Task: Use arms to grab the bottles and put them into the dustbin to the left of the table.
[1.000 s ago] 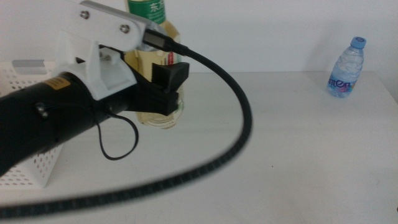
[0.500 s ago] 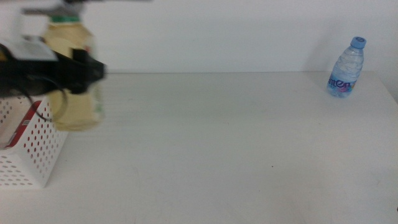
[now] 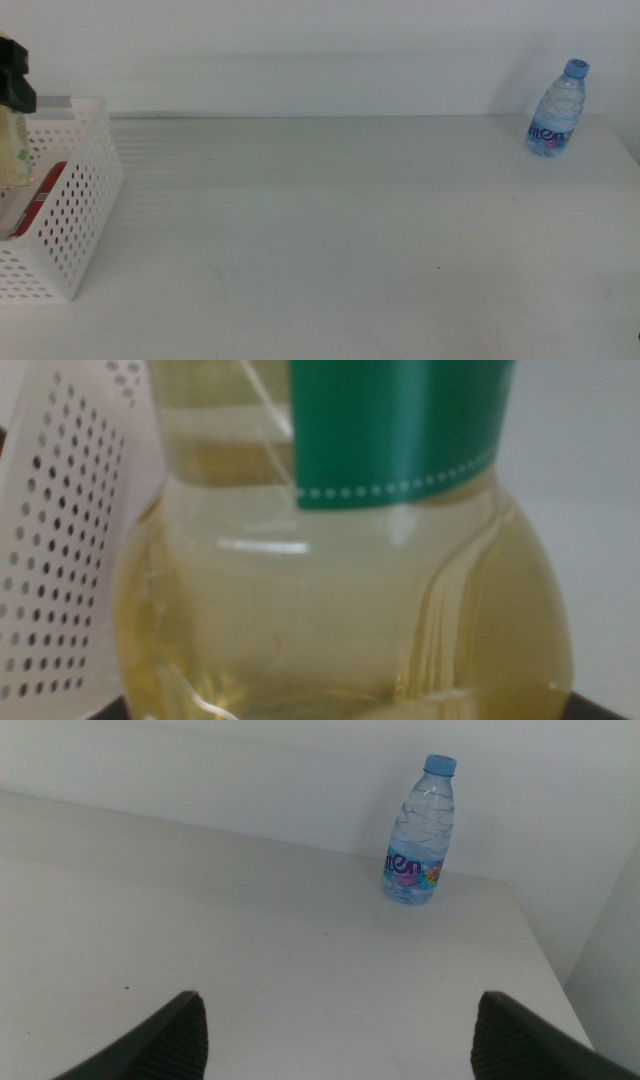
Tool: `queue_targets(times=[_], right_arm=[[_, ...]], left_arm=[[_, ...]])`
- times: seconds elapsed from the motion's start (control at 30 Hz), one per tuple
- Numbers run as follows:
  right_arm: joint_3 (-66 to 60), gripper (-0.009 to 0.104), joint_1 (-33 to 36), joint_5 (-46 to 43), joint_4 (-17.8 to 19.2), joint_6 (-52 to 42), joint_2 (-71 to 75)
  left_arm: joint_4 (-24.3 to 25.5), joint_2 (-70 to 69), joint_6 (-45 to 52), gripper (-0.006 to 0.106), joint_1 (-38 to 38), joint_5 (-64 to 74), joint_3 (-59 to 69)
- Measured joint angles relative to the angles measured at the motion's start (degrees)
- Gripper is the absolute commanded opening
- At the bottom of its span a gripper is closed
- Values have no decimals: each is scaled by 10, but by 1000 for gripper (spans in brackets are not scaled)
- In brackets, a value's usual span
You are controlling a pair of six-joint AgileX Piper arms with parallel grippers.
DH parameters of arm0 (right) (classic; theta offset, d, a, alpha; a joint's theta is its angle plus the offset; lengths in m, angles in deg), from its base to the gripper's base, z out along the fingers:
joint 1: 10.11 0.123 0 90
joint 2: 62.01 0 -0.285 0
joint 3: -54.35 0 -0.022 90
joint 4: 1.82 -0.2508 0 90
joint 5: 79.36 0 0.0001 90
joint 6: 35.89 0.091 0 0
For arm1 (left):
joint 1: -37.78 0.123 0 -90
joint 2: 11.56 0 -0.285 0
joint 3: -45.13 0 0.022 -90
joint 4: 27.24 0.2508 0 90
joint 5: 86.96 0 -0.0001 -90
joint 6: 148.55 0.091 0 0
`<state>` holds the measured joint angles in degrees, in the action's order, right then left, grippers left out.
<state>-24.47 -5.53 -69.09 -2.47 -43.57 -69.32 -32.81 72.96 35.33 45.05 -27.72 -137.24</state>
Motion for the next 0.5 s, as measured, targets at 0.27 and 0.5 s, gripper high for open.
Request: queue_targets(times=[0.27,0.5], right_arm=[[0,79,0,0,0,0,0],[0,79,0,0,0,0,0]], left_arm=[[11,124,51,-5,38,123,-129],[14,187,90,-5,74,137,-185]])
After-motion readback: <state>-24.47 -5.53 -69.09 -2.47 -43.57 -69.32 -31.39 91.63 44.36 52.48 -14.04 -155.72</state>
